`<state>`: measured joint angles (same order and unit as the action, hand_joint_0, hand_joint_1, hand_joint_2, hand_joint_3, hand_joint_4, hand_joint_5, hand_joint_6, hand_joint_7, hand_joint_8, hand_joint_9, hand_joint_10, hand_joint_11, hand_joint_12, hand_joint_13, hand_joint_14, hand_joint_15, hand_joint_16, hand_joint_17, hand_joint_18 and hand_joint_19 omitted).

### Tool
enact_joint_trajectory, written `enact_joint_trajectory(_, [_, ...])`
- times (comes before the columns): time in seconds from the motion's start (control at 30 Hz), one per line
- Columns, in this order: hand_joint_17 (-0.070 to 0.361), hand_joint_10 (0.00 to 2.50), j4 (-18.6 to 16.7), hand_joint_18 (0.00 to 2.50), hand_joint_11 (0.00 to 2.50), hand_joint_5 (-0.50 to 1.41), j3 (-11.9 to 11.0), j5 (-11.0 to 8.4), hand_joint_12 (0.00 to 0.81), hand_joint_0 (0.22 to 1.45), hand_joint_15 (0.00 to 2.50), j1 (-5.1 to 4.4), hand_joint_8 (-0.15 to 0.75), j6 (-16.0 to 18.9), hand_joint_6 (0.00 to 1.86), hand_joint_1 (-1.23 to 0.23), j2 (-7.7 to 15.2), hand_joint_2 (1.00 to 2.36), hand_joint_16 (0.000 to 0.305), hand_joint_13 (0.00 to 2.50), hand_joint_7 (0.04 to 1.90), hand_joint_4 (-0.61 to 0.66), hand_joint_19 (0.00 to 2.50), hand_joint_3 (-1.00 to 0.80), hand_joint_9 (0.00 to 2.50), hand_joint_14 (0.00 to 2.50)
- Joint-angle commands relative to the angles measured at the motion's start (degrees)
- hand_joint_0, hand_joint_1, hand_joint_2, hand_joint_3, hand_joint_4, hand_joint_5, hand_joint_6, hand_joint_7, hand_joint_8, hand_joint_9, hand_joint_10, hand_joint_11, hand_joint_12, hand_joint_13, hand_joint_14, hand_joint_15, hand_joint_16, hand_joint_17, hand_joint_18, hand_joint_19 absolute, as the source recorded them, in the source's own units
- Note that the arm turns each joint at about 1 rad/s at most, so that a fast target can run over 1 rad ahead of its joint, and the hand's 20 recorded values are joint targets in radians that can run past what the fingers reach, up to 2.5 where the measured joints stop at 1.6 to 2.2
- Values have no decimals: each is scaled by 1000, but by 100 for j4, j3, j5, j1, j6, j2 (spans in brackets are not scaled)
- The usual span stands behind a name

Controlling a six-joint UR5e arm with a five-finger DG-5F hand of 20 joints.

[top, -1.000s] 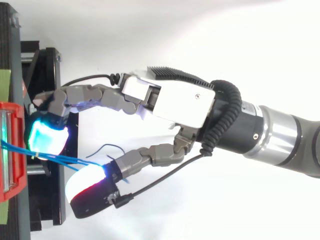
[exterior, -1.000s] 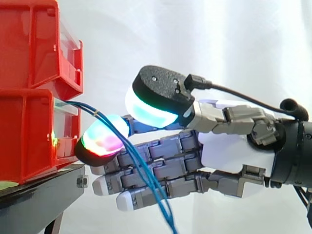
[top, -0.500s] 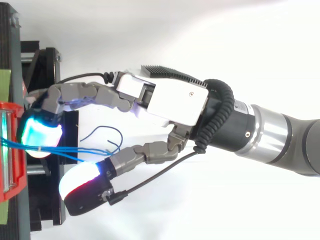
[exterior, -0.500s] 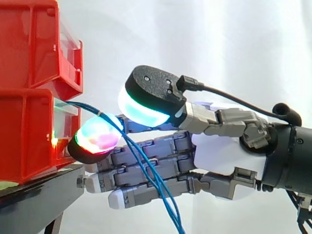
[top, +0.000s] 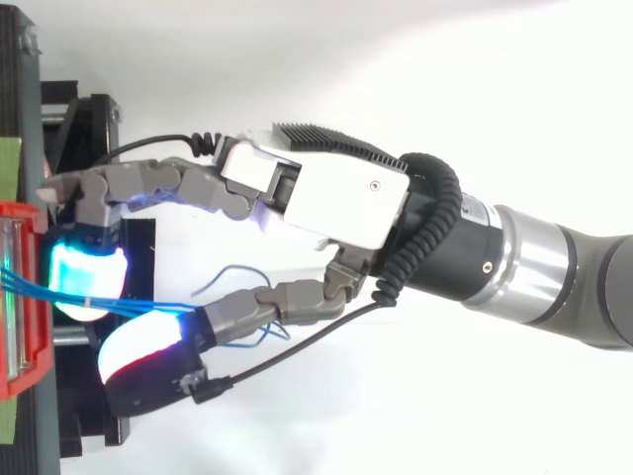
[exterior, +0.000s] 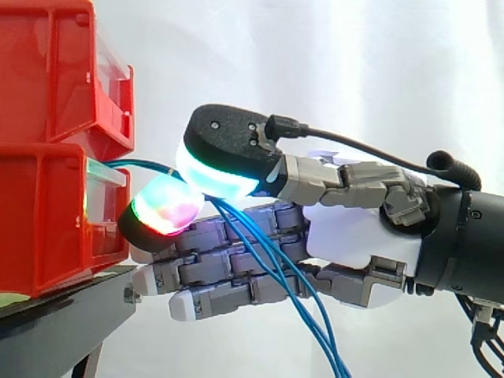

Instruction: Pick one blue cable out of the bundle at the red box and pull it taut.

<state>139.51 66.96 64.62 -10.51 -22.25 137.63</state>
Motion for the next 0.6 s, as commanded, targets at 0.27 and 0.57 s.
enact_joint_trajectory(0.27, [128, 5, 15, 516, 181, -166, 1, -2, 419, 589, 136, -12, 341, -8, 732, -710, 27, 1011, 57, 424, 1137, 280, 325, -346, 365, 4])
enact_joint_trajectory(0.57, [129, 4, 15, 531, 191, -145, 1, -37, 422, 576, 133, -3, 348, -8, 715, -683, 19, 1009, 58, 439, 1201, 281, 333, -379, 401, 4])
